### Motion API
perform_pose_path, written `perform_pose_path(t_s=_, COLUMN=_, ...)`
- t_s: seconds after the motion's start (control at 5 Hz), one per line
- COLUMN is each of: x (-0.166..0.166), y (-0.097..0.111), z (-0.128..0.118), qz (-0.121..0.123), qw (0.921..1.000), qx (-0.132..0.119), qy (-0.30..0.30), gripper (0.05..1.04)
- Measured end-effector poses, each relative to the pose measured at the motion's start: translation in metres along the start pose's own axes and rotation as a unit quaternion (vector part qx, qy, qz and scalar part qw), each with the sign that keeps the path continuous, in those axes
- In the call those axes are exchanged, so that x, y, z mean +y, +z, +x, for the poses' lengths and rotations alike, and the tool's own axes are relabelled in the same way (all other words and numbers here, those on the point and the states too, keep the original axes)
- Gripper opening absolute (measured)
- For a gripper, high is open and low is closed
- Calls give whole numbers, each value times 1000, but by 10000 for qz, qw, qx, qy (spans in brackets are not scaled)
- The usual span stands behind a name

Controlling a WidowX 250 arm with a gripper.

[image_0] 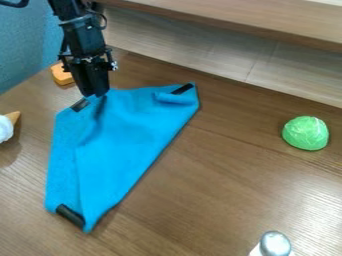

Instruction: Fold the cloth from right to left

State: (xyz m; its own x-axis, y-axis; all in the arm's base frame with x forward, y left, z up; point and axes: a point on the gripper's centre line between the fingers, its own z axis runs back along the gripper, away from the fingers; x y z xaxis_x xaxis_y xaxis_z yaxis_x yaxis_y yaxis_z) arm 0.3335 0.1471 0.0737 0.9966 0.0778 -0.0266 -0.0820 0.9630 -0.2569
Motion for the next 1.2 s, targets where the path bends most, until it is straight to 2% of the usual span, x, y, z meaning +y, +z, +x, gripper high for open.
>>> perform_pose_path(t_s=0.2, x=-3, y=0, z=1, qz=-70, qw=10000, qx=-10, qy=16, gripper=805)
perform_pose_path(t_s=0.4, x=-6, y=-1, z=1, qz=-165, qw=9999, qx=-17, qy=3, gripper=1005)
perform_pose_path(t_s=0.6, x=-17, y=4, z=0, qz=-175, qw=9998, qx=-74, qy=-84, gripper=1004)
perform_pose_path(t_s=0.8, x=-42, y=20, z=3, qz=-59, qw=9991, qx=-241, qy=-358, gripper=999)
perform_pose_path(t_s=1.2, x=-106, y=4, z=8, qz=381, qw=9943, qx=192, qy=-981, gripper=999)
